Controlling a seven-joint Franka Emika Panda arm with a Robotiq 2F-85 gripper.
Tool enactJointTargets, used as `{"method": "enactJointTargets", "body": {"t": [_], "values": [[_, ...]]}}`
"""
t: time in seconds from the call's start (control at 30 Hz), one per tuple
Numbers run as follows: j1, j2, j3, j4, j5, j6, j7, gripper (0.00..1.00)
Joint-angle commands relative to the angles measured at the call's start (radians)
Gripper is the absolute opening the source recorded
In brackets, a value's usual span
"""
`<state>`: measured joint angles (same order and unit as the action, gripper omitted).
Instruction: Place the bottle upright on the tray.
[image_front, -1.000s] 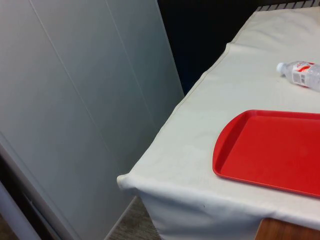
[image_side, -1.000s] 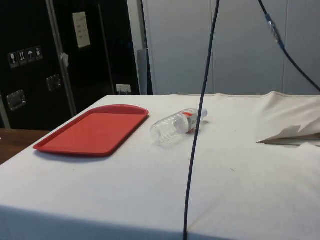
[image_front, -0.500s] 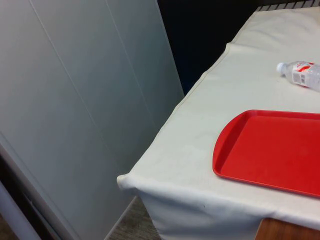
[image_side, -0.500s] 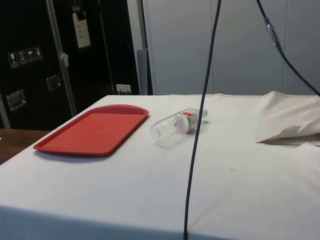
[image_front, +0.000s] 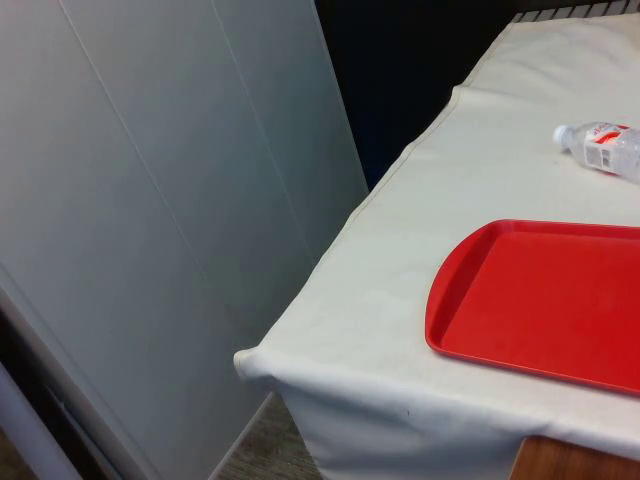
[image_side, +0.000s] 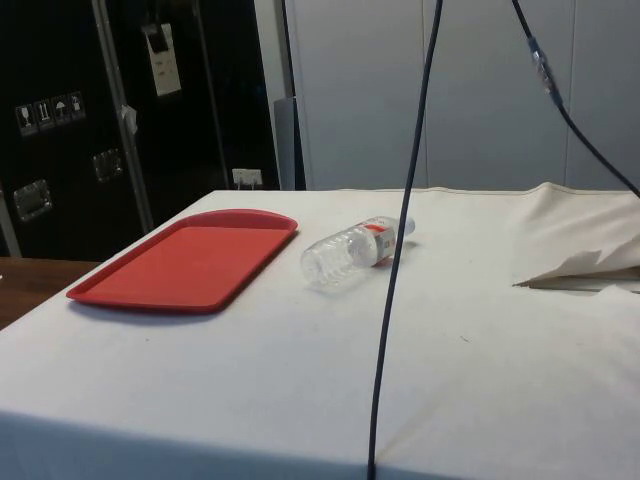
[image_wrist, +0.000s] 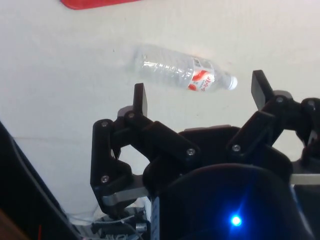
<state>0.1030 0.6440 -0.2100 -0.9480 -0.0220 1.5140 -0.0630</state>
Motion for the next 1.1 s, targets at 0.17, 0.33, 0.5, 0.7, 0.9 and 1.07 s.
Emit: {"method": "enactJointTargets", "body": {"t": [0.17, 0.33, 0.5, 0.7, 0.9, 1.07], "values": [[0.004, -0.034, -0.004, -0.031, -0.012, 0.031, 0.002, 1.00], [0.004, -0.039, -0.005, -0.031, -0.014, 0.032, 0.003, 1.00], [0.004, -0.043, -0.004, -0.029, -0.014, 0.039, 0.005, 1.00], [0.004, -0.045, -0.002, -0.057, -0.012, 0.076, 0.011, 1.00], [0.006, -0.055, 0.000, -0.119, -0.014, 0.130, 0.017, 1.00], [0.007, -0.057, 0.001, -0.152, -0.014, 0.158, 0.020, 1.00]]}}
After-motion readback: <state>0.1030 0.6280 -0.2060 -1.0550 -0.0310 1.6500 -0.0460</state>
